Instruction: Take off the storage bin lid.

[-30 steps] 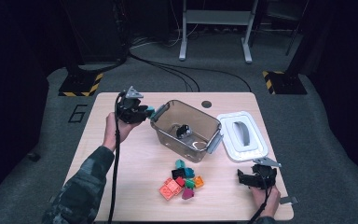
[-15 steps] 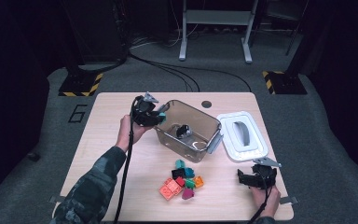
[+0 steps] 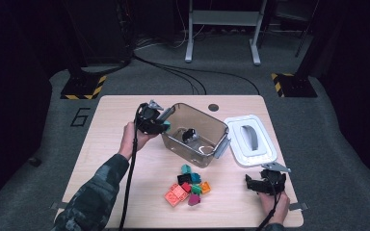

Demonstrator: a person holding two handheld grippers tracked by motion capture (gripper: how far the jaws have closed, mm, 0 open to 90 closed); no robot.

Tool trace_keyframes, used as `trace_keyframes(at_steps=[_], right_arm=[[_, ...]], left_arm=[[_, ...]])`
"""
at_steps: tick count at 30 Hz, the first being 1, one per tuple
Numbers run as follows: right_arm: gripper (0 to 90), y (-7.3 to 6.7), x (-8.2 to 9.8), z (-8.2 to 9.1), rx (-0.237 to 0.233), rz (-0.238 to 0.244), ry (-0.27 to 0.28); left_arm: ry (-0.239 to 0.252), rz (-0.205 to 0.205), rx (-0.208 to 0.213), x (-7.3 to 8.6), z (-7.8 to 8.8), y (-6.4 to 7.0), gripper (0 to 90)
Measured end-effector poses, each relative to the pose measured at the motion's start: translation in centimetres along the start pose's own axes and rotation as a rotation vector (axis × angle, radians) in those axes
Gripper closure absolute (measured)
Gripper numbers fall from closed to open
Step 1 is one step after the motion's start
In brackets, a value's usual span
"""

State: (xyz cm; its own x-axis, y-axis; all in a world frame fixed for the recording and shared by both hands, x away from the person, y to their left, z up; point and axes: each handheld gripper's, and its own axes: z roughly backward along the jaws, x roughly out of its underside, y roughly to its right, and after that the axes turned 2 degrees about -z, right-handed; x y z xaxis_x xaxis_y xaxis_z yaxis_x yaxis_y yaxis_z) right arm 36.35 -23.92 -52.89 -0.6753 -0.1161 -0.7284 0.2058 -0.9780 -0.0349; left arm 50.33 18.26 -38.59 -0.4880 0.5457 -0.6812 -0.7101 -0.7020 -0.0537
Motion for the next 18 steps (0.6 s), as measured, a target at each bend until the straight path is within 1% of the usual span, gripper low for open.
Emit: trace_keyframes(at_steps=[1, 2, 3, 6, 7, 9, 10, 11, 12, 14, 18], right_arm=[[5.3, 0.0, 0.0, 0.0, 0.0, 0.0, 0.0], [5.3, 0.0, 0.0, 0.0, 0.0, 0.0, 0.0], [5.3, 0.0, 0.0, 0.0, 0.0, 0.0, 0.0], [5.3, 0.0, 0.0, 0.0, 0.0, 0.0, 0.0], [5.3, 0.0, 0.0, 0.0, 0.0, 0.001, 0.0], [5.3, 0.0, 0.0, 0.0, 0.0, 0.0, 0.0], [5.3, 0.0, 0.0, 0.0, 0.0, 0.0, 0.0], [5.3, 0.0, 0.0, 0.0, 0.0, 0.0, 0.0], [5.3, 0.0, 0.0, 0.0, 0.0, -0.001, 0.0], [5.4, 0.0, 0.0, 0.0, 0.0, 0.0, 0.0], [5.4, 0.0, 0.0, 0.0, 0.0, 0.0, 0.0]], left_arm=[[-0.003, 0.008, -0.001, 0.1, 0.0, 0.1, 66.6], [-0.007, 0.012, 0.002, 0.2, 0.0, 0.1, 64.5], [-0.002, 0.006, 0.006, 0.2, 0.1, 0.0, 62.8], [0.002, 0.014, 0.003, 0.3, 0.5, 0.1, 52.5], [0.007, 0.01, 0.001, 0.4, 0.7, 0.1, 49.6], [0.018, 0.015, -0.004, 0.5, 1.3, 0.2, 43.0], [0.032, 0.024, -0.006, 0.5, 1.4, 0.4, 39.4], [0.044, 0.02, -0.006, 0.7, 2.0, 0.4, 37.5], [0.052, 0.02, -0.005, 0.8, 2.3, 0.5, 33.6], [0.062, 0.014, -0.006, 1.1, 3.0, 0.5, 29.4], [0.087, 0.023, -0.011, 2.1, 4.1, 0.8, 23.3]])
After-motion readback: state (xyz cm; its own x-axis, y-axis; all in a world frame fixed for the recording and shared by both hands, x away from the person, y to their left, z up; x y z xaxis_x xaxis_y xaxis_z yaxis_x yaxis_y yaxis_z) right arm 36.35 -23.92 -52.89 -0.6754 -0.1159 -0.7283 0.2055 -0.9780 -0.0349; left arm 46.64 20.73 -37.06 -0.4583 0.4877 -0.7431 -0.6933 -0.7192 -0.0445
